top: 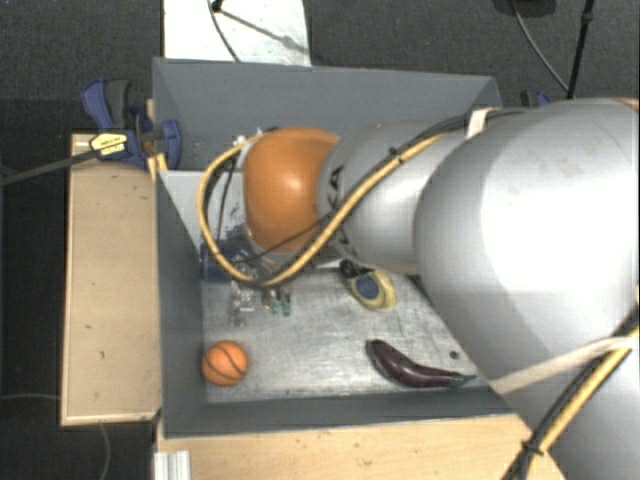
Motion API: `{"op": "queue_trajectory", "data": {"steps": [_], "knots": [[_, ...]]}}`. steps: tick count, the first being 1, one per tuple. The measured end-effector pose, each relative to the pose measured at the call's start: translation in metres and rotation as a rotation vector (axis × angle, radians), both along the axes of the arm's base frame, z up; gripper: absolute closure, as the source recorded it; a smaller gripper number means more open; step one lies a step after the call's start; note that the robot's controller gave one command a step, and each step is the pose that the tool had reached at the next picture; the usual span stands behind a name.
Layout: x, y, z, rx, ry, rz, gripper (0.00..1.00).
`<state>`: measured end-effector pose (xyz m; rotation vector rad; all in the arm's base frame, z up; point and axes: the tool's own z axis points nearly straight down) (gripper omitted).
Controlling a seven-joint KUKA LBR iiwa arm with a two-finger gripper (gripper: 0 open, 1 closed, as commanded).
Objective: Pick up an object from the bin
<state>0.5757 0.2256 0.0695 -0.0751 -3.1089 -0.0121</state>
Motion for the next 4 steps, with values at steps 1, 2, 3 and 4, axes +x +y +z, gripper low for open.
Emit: {"op": "queue_trajectory", "data": {"steps": [1,2,3,4], "knots": [[0.002,-0.018,0.114,-0.008,-0.034,-0.028,1.00],[0.002,-0.018,0.114,-0.008,-0.034,-0.028,1.00],[0.001,-0.018,0.114,-0.008,-0.034,-0.028,1.00],[-0.009,-0.011,0.148,-0.009,-0.032,-0.009,1.00]]}}
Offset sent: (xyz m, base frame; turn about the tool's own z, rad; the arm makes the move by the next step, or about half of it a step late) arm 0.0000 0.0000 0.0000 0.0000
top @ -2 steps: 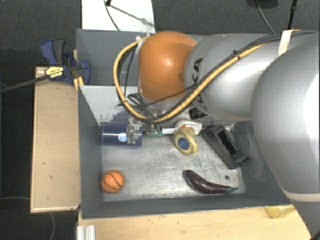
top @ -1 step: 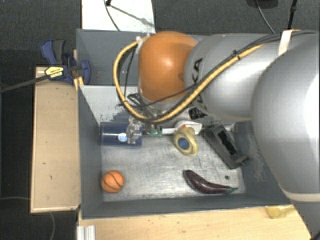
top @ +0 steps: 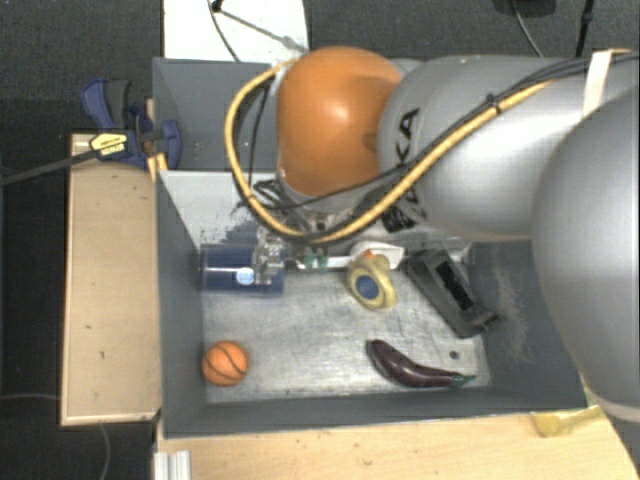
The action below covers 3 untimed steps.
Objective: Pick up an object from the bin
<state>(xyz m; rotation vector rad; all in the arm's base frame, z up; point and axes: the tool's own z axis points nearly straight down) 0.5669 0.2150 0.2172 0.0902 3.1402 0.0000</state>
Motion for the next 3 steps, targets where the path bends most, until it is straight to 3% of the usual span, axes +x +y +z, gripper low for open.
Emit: {"op": "queue_trajectory", "data": {"steps": [1,2,3], "knots": [[0.004,-0.001,0.022,0.003,-0.008,-0.008,1.00],[0.003,-0.002,-0.034,0.003,-0.008,-0.008,1.00],[0.001,-0.001,-0.081,0.001,0.000,-0.008,0.00]]}}
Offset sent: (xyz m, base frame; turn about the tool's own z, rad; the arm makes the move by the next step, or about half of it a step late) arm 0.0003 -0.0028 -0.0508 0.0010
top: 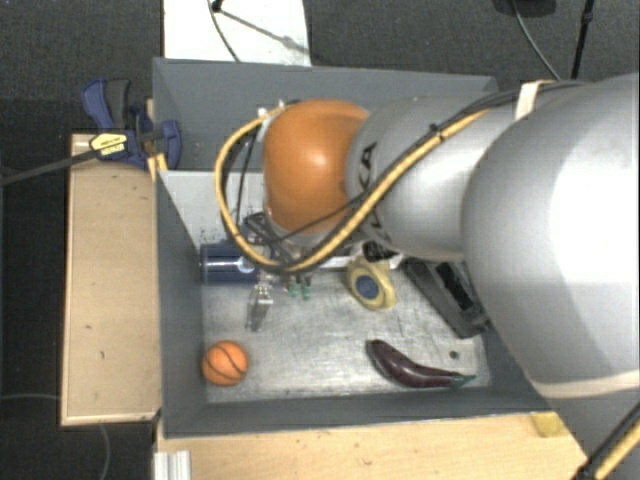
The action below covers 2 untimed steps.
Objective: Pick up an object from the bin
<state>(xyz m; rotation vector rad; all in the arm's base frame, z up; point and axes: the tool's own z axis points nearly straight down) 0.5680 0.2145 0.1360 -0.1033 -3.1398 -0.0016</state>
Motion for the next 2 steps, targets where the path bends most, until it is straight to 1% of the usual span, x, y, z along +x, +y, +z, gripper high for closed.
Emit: {"op": "queue_trajectory", "data": {"steps": [1,2], "knots": [[0.001,0.001,0.009,0.001,-0.003,0.000,0.00],[0.021,-0.016,-0.056,0.008,-0.004,-0.052,1.00]]}}
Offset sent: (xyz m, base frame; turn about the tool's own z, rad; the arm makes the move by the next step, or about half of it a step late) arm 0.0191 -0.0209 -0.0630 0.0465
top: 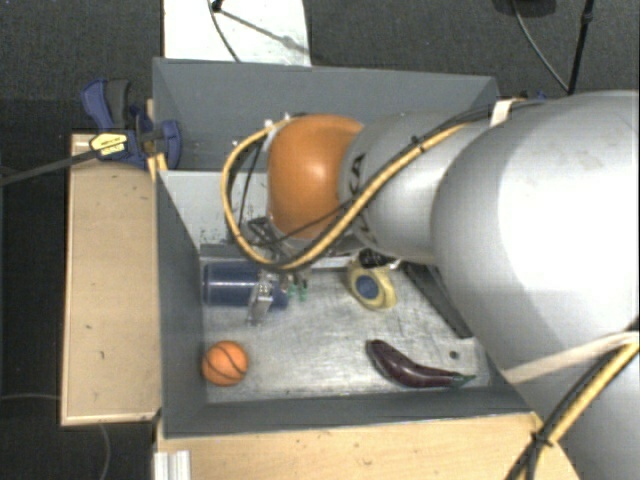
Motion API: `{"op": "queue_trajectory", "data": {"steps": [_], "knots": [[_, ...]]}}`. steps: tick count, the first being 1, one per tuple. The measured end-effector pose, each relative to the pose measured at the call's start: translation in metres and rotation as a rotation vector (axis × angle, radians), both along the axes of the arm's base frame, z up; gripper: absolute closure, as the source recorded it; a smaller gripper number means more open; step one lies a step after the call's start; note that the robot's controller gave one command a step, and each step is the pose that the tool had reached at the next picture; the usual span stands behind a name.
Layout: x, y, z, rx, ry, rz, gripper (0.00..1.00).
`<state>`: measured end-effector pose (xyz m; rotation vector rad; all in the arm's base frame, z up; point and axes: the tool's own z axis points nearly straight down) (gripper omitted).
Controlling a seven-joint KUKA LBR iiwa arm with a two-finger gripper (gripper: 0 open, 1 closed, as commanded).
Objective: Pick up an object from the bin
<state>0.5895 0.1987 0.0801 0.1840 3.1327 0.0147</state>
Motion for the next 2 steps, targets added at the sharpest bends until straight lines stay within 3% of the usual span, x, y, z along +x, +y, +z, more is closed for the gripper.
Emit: {"op": "queue_trajectory", "data": {"steps": [1,2], "knots": [[0.000,0.000,0.000,0.000,0.000,-0.001,1.00],[-0.002,0.017,0.164,-0.007,-0.003,0.072,1.00]]}}
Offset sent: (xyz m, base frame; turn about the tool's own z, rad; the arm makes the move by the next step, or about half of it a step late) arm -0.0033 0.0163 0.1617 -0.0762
